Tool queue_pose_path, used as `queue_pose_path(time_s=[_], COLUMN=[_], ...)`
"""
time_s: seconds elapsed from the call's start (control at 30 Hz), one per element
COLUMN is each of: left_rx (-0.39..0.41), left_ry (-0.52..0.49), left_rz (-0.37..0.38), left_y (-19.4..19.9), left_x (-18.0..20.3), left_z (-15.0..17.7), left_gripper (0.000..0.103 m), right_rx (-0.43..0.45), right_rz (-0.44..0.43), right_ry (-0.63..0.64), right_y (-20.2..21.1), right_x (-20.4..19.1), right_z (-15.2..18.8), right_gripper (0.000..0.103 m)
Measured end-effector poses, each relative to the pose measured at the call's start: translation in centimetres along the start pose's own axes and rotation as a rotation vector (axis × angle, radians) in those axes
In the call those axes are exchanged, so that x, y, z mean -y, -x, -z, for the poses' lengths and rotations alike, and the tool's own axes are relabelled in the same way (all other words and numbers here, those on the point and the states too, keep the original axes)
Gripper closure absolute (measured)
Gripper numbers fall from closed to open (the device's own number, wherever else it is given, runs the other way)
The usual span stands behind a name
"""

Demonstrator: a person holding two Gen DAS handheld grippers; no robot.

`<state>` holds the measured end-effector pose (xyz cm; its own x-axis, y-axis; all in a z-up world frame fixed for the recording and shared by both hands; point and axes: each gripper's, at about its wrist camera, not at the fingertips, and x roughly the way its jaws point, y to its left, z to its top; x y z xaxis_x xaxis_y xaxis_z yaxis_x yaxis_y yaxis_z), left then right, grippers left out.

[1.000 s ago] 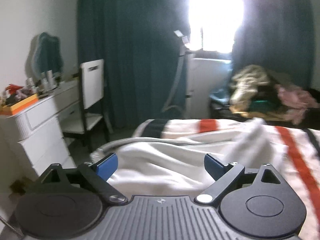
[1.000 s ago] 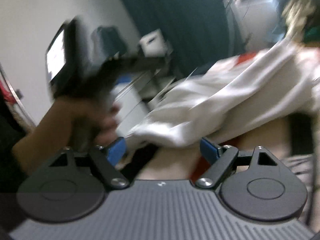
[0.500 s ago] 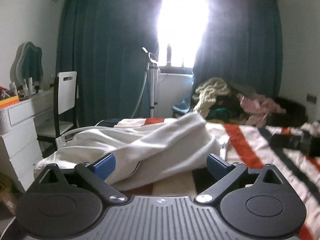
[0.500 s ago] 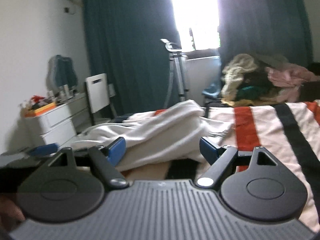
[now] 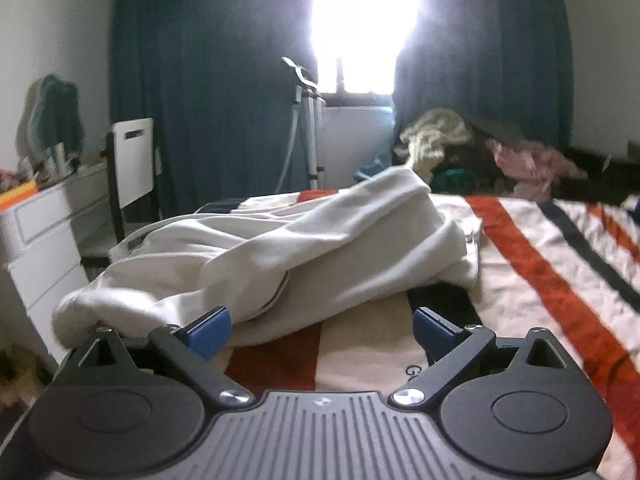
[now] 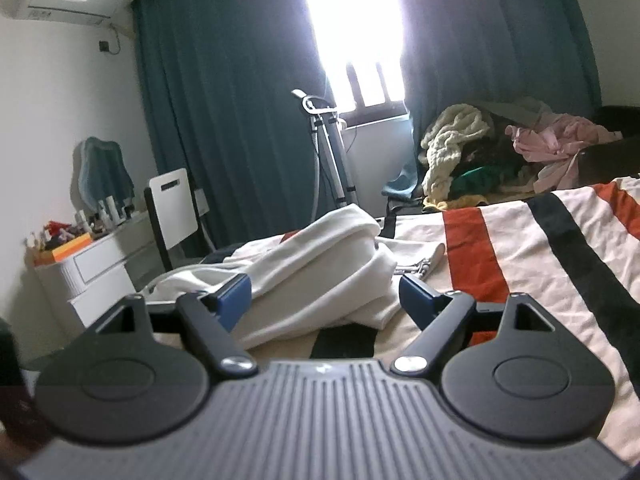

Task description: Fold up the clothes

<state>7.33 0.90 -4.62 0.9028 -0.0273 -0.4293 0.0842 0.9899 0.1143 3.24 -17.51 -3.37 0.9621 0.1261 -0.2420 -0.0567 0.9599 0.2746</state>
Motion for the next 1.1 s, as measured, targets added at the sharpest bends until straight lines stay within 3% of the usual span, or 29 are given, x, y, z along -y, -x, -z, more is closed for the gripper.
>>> queue_pose_path(time_s=[0.17, 0.43, 0.63, 0.7, 0.77, 0.83, 0.97, 1.1], left_rx=[-0.006, -0.035, 0.004, 0.022, 0.011, -0.009, 0.03, 0.137], left_ry=[-0.097, -0.133, -0.204, -0.21, -0.212, -0.225, -0.207, -0.25], left_rz=[0.015, 0.004, -0.022, -0.044, -0.05, -0.041, 0.02, 0.084], left_y=[-5.1, -17.7, -27.1, -29.3, -31.1, -31.6, -28.9, -21.0], left_x=[2.2, 5.8, 8.3, 9.3, 10.4, 11.3, 11.0, 9.8], left_z=[-1.4, -5.7, -10.5, -12.2, -13.9, -15.2, -17.5, -17.0], left_gripper=[0.005, 0.005, 0.017, 0.028, 0.067, 0.095, 0.1, 0.1], right_rx=[-0.008, -0.03, -0.051, -0.061, -0.076, -0.081, -0.099, -0.079], right_rz=[0.056, 0.165, 0.396, 0.446, 0.466, 0.486, 0.491, 0.482], right_ry=[-0.019, -0.13, -0.231, -0.278, -0.338, -0.33, -0.324, -0.321], right_y=[-0.9, -4.1, -8.1, -9.3, -10.3, -11.1, -12.4, -11.8], right_x=[1.2, 6.2, 10.6, 12.0, 13.3, 13.6, 14.2, 14.2], right_z=[-1.2, -1.6, 1.2, 2.1, 3.0, 3.6, 4.2, 3.9], right_gripper=[0.02, 0.02, 0.02, 0.02, 0.02, 0.02, 0.021, 0.021])
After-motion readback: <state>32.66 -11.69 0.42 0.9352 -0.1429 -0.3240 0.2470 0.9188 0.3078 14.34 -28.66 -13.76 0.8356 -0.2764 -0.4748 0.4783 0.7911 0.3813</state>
